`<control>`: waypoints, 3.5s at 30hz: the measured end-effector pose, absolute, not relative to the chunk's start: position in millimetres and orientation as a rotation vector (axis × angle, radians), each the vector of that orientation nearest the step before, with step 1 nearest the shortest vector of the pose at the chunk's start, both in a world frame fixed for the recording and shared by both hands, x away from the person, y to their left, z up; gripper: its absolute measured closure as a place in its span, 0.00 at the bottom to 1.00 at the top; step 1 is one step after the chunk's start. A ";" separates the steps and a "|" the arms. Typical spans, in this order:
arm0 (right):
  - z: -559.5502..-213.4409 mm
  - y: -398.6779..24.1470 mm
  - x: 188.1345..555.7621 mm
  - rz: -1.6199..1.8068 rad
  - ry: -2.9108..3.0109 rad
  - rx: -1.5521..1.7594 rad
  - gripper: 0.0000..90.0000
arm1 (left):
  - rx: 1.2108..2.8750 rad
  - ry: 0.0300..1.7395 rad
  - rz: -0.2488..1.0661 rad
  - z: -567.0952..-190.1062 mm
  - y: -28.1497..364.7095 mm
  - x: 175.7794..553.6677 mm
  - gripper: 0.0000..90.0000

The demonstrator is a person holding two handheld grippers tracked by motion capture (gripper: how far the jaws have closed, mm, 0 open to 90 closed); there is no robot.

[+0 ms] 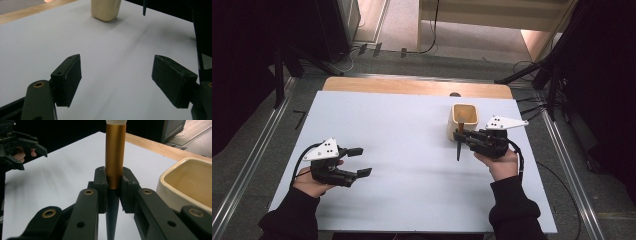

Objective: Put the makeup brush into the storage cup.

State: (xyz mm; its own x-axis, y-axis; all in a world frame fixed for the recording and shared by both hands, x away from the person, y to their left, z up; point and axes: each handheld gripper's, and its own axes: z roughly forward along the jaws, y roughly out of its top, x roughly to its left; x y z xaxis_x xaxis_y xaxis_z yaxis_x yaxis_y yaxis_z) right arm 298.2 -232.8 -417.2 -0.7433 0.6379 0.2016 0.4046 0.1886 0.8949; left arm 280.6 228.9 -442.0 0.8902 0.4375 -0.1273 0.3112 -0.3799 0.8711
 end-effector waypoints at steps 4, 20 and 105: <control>-415.3 -232.5 301.3 1.580 2.242 1.007 0.88 | 1.994 0.554 0.142 -442.4 229.4 280.5 0.26; -384.0 -246.7 317.5 1.544 2.175 1.028 0.88 | 1.988 0.565 0.179 -442.2 231.1 280.3 0.25; -401.1 -251.4 394.6 1.388 2.053 1.244 0.87 | 1.966 0.606 0.110 -444.6 237.2 287.3 0.18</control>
